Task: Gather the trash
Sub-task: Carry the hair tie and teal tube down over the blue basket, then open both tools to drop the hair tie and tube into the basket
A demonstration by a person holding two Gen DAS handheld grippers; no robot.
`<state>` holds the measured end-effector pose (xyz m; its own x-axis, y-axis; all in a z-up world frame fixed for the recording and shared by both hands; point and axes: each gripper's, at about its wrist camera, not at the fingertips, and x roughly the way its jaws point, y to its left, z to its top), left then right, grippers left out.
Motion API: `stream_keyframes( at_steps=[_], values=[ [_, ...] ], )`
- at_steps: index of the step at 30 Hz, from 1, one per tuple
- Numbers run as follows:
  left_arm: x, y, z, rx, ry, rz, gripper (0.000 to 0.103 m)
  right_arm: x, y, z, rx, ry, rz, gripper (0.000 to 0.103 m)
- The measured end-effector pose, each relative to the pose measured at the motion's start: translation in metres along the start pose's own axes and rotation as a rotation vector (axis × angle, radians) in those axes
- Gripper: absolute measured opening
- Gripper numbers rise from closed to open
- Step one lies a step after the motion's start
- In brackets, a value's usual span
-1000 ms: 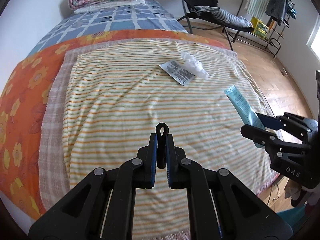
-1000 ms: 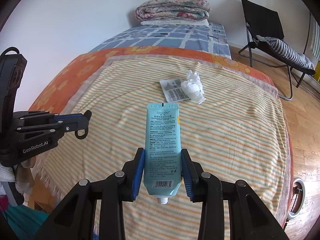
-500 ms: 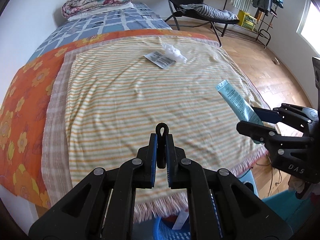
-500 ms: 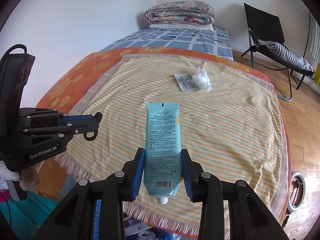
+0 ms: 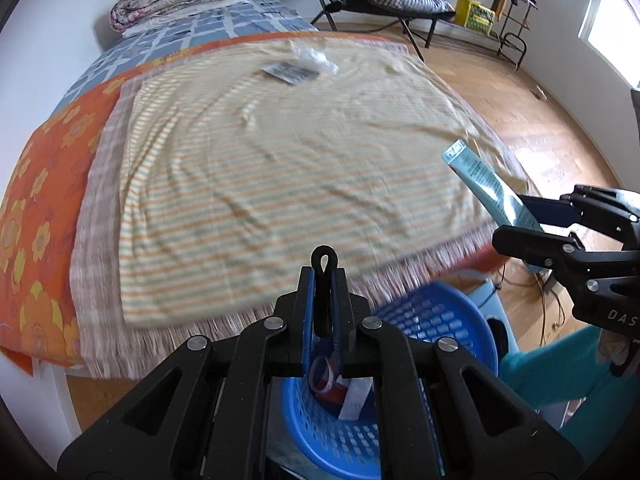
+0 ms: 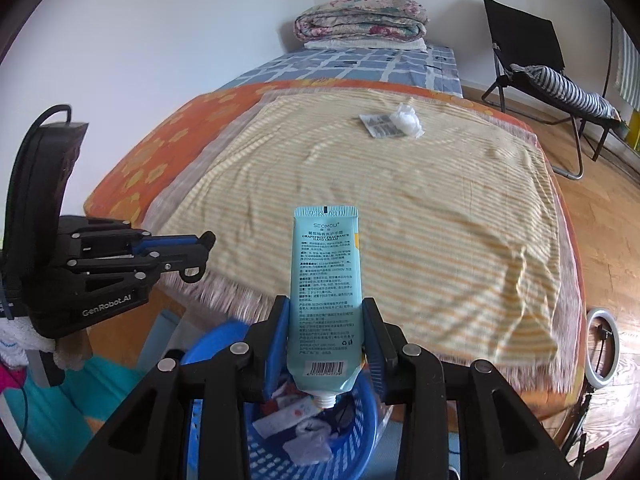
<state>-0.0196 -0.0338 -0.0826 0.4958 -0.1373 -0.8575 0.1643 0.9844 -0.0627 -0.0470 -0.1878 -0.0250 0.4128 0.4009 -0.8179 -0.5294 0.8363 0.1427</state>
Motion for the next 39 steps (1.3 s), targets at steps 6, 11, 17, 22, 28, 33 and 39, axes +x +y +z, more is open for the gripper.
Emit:
stream_keyframes(
  at_steps=[6, 11, 17, 22, 28, 33, 39],
  values=[
    [0.004, -0.013, -0.027, 0.014, 0.035, -0.019, 0.006, -0.001, 0.013, -0.029, -0.017, 0.037, 0.003, 0.036],
    [0.009, -0.018, -0.044, 0.022, 0.064, -0.025, 0.006, 0.003, 0.021, -0.050, -0.031, 0.074, 0.011, 0.036],
    [0.019, -0.024, -0.061, 0.032, 0.105, -0.030, 0.006, 0.014, 0.031, -0.069, -0.048, 0.120, 0.024, 0.036],
    [0.028, -0.028, -0.071, 0.041, 0.137, -0.032, 0.006, 0.026, 0.038, -0.079, -0.068, 0.158, 0.034, 0.036],
    [0.040, -0.028, -0.083, 0.050, 0.180, -0.025, 0.006, 0.035, 0.036, -0.087, -0.061, 0.187, 0.031, 0.036],
    [0.047, -0.028, -0.088, 0.054, 0.207, -0.019, 0.006, 0.044, 0.031, -0.093, -0.033, 0.223, 0.039, 0.036],
    [0.048, -0.030, -0.089, 0.068, 0.216, -0.010, 0.006, 0.048, 0.029, -0.096, -0.023, 0.239, 0.044, 0.037]
  ],
)
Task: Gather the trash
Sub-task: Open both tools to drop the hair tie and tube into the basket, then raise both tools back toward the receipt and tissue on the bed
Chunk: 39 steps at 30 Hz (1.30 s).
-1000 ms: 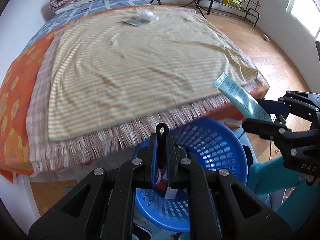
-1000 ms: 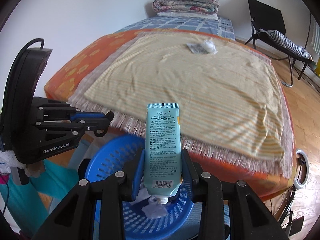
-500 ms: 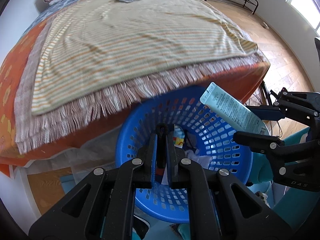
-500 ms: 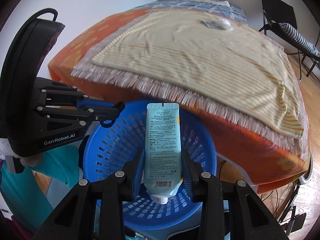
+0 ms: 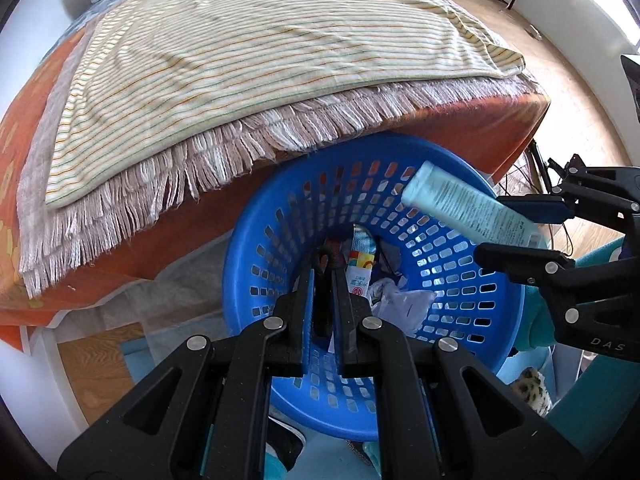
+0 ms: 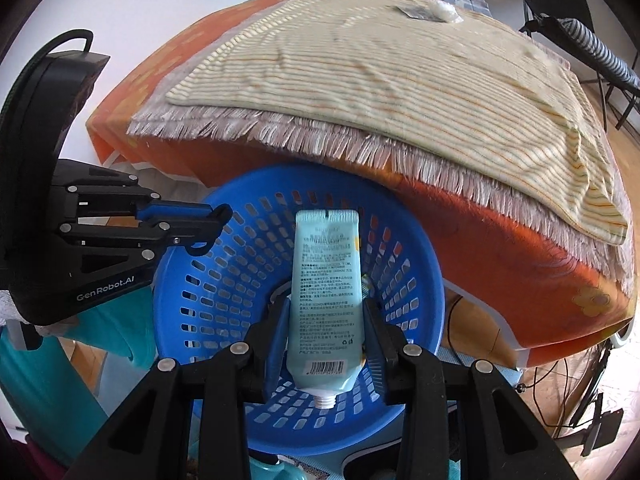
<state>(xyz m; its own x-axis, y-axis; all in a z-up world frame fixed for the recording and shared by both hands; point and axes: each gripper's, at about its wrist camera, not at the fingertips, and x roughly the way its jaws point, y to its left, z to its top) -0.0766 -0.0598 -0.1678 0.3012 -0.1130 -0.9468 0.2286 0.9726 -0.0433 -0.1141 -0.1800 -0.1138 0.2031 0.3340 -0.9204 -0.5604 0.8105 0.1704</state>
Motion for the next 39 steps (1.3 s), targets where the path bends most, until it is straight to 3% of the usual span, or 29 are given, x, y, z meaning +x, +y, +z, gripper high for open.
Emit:
stream_keyframes(
  at_steps=[5, 7, 8, 9, 17, 21, 27, 31, 33, 39],
  values=[
    [0.003, 0.003, 0.000, -0.006, 0.015, 0.007, 0.009, 0.000, -0.002, 0.000, 0.006, 0.003, -0.005, 0.037],
    [0.004, 0.003, 0.000, -0.008, 0.016, 0.013, 0.026, 0.002, -0.002, 0.001, 0.012, 0.008, -0.008, 0.042],
    [0.003, 0.003, 0.000, -0.007, 0.012, 0.019, 0.043, 0.002, -0.003, 0.001, 0.016, 0.007, -0.011, 0.049],
    [0.004, 0.002, 0.001, -0.007, 0.006, 0.023, 0.052, 0.001, -0.004, 0.001, 0.023, 0.004, -0.015, 0.056],
    [0.002, 0.007, 0.002, -0.018, 0.006, 0.042, 0.053, -0.001, -0.008, 0.002, 0.038, -0.006, -0.041, 0.066],
    [0.001, 0.010, 0.002, -0.023, 0.003, 0.052, 0.062, -0.003, -0.009, 0.003, 0.040, -0.009, -0.053, 0.073],
    [0.000, 0.010, 0.001, -0.026, 0.004, 0.056, 0.063, -0.012, -0.010, 0.007, 0.044, -0.043, -0.081, 0.084],
    [-0.003, 0.011, 0.004, -0.035, -0.002, 0.054, 0.064, -0.020, -0.011, 0.012, 0.047, -0.071, -0.100, 0.086],
    [-0.005, 0.012, 0.006, -0.041, -0.011, 0.054, 0.070, -0.024, -0.012, 0.014, 0.049, -0.082, -0.111, 0.087],
    [-0.010, 0.018, 0.014, -0.070, -0.025, 0.043, 0.070, -0.035, -0.016, 0.023, 0.067, -0.114, -0.135, 0.088]
  ],
)
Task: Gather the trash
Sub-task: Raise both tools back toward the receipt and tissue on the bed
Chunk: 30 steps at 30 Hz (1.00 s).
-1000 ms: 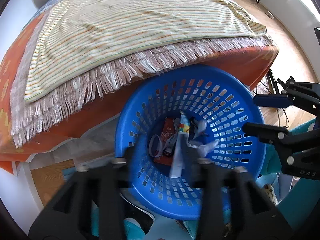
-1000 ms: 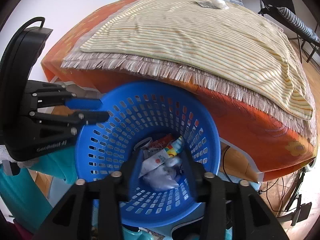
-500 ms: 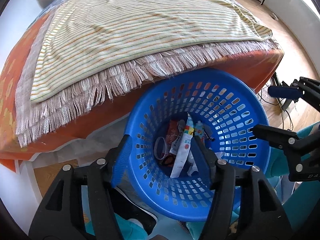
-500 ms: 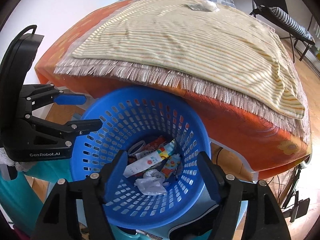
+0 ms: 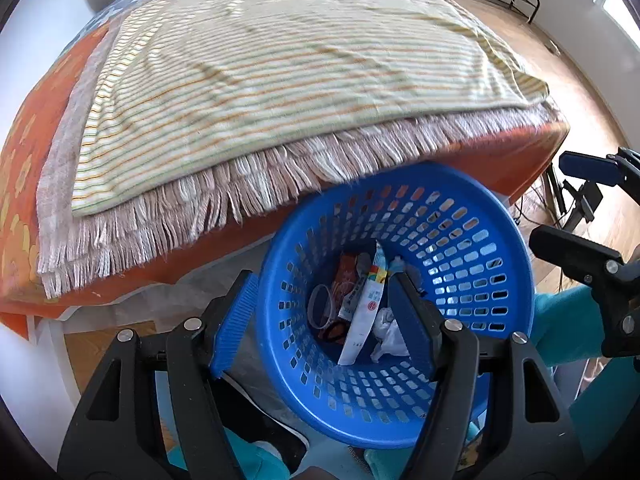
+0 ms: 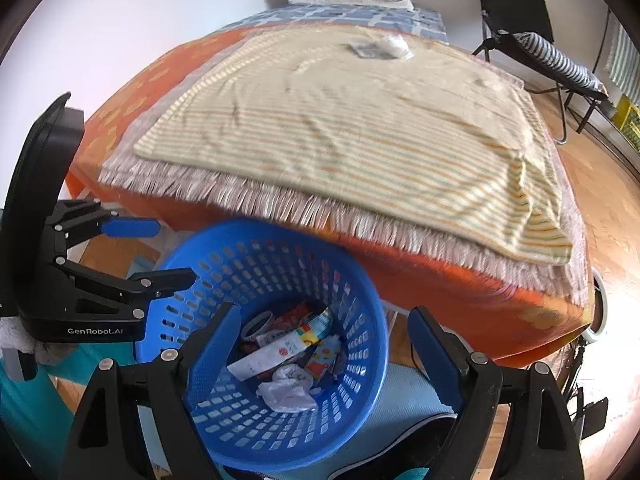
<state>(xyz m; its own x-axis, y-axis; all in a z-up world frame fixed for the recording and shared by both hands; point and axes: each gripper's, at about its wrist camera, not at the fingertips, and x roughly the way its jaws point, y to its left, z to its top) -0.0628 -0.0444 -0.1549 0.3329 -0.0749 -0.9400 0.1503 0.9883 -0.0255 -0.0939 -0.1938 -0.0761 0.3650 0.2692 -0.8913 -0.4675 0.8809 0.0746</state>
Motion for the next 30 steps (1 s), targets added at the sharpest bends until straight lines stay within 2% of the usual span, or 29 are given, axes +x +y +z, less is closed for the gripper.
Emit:
stream_keyframes(
  at_steps=[7, 10, 14, 22, 27, 30],
  values=[
    [-0.009, 0.005, 0.014, -0.035, -0.028, -0.021, 0.070, -0.011, -0.014, 0.018, 0.065, -0.031, 0.010, 0.088],
    [-0.015, 0.007, 0.024, -0.041, -0.045, -0.032, 0.070, -0.016, -0.022, 0.028, 0.099, -0.047, 0.004, 0.098],
    [-0.021, 0.008, 0.040, -0.038, -0.066, -0.036, 0.070, -0.020, -0.030, 0.044, 0.111, -0.076, 0.000, 0.099],
    [-0.029, 0.015, 0.075, -0.029, -0.110, -0.036, 0.070, -0.024, -0.047, 0.084, 0.117, -0.126, -0.005, 0.102],
    [-0.033, 0.022, 0.102, -0.019, -0.142, -0.032, 0.070, -0.022, -0.061, 0.119, 0.103, -0.160, -0.017, 0.102],
    [-0.033, 0.027, 0.121, -0.017, -0.160, -0.026, 0.070, -0.015, -0.072, 0.143, 0.116, -0.158, 0.004, 0.102]
  ],
)
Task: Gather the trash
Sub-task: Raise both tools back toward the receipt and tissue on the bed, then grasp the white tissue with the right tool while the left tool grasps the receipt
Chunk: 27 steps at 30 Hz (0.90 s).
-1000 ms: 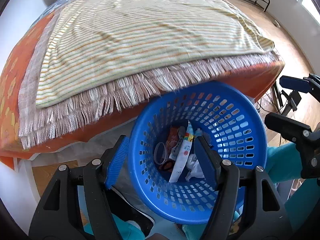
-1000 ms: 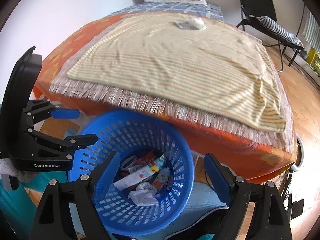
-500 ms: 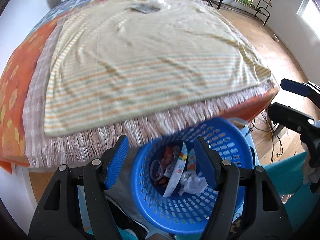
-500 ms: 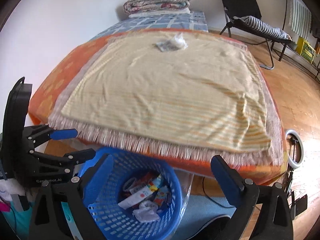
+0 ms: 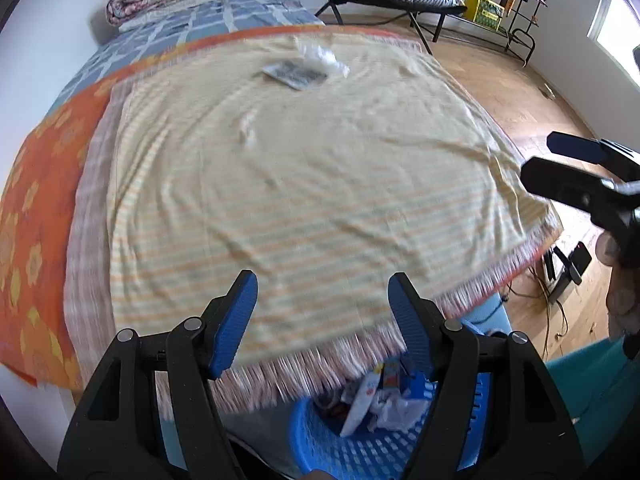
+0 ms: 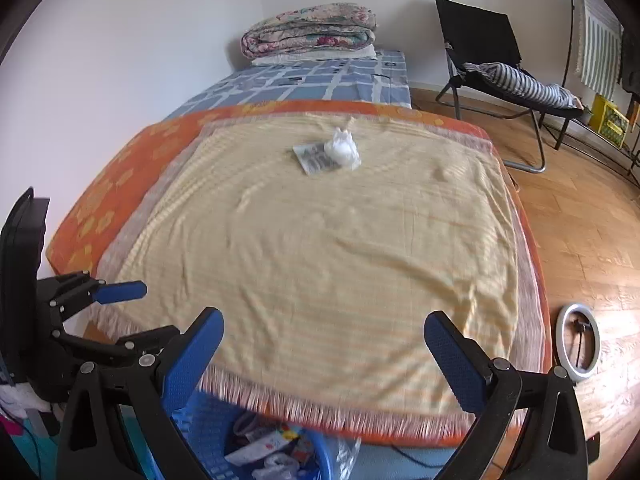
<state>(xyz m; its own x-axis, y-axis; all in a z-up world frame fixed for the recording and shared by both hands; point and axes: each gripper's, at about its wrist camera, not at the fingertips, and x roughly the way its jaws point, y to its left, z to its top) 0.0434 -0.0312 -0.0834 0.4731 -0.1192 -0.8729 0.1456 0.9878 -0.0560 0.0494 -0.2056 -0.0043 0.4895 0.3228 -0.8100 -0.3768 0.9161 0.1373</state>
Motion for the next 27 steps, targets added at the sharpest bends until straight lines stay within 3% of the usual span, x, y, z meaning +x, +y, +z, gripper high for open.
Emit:
stream_keyframes(
  at_steps=[9, 16, 20, 27],
  values=[
    [0.026, 0.023, 0.056, -0.027, -0.034, -0.006, 0.070, 0.050, -0.030, 0.068, 0.080, 0.013, 0.064, 0.101],
    [0.055, 0.033, 0.092, -0.040, -0.035, -0.028, 0.070, 0.108, -0.050, 0.116, 0.186, 0.021, 0.128, 0.093],
    [0.070, 0.037, 0.111, -0.040, -0.039, -0.046, 0.070, 0.142, -0.054, 0.135, 0.213, 0.044, 0.162, 0.086],
    [0.097, 0.044, 0.143, -0.035, -0.047, -0.079, 0.070, 0.198, -0.052, 0.162, 0.219, 0.072, 0.170, 0.083]
  ],
)
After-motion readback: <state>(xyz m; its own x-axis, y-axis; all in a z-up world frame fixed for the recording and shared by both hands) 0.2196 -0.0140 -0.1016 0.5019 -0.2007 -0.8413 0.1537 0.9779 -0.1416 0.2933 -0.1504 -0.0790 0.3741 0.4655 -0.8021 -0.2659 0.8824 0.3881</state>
